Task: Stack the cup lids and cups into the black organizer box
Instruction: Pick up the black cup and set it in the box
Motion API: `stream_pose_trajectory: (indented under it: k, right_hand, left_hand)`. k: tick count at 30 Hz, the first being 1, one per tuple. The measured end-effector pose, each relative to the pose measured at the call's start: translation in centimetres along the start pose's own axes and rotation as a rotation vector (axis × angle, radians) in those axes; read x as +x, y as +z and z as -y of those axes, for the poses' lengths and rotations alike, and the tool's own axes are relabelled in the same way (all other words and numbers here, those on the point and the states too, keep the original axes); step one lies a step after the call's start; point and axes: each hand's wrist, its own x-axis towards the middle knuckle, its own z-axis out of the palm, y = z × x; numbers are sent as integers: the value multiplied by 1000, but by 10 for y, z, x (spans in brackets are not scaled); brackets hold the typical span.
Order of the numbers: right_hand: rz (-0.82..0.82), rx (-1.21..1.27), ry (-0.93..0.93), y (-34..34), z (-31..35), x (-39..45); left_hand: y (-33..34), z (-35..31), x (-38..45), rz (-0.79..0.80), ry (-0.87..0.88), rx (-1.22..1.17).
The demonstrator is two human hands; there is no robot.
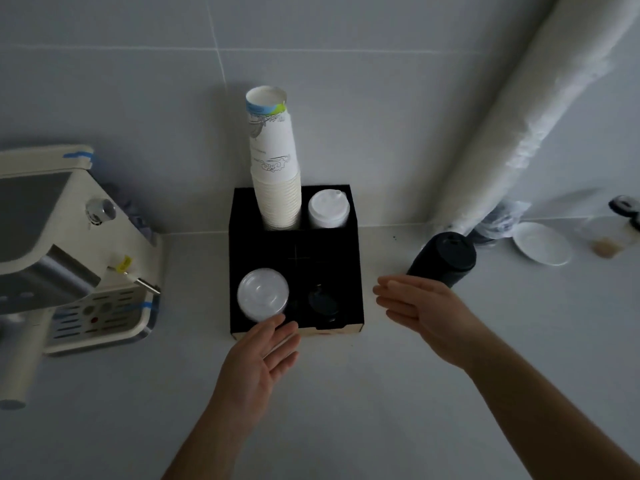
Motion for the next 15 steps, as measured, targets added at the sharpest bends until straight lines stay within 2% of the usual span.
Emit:
stream_pose_trajectory:
  k: [15]
  right_hand:
    - [-100, 156, 14, -135, -5, -13]
  left_hand:
    - [115, 35, 0, 36, -3, 98]
